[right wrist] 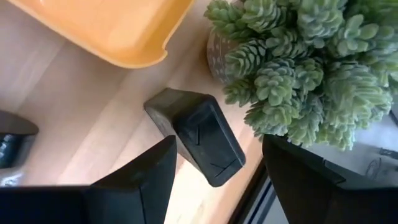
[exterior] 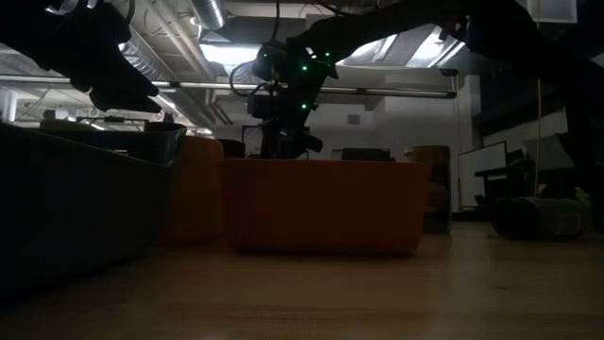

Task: Sort spices by type
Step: Put the black seasoning can into the top yellow bin

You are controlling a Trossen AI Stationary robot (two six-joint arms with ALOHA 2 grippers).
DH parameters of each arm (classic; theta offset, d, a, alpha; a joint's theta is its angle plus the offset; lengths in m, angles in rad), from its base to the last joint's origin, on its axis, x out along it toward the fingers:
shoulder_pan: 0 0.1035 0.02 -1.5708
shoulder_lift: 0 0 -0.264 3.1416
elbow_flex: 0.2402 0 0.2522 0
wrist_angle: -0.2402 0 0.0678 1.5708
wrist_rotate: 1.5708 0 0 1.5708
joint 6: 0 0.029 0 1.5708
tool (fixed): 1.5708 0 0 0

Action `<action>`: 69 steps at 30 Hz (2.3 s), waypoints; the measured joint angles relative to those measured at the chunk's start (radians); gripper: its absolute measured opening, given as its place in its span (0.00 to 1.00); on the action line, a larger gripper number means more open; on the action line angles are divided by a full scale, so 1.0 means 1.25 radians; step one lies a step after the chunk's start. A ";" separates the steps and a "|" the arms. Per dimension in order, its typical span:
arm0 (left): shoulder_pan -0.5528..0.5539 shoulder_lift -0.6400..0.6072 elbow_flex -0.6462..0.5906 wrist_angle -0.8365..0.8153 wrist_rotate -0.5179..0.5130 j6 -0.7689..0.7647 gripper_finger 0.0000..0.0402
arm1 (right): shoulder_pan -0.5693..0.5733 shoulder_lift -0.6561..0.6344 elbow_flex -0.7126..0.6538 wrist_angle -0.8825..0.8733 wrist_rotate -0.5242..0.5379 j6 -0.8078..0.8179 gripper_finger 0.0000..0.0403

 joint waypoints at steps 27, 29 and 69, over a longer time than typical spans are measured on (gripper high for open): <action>0.000 0.000 0.000 0.000 0.000 0.001 0.65 | 0.000 0.000 0.000 0.001 0.000 -0.023 0.59; 0.000 0.000 0.000 0.000 0.000 0.001 0.65 | 0.000 0.008 0.000 0.004 -0.001 -0.030 0.59; 0.000 0.000 0.000 0.004 0.000 0.001 0.65 | 0.044 0.055 0.054 -0.131 0.068 0.113 0.33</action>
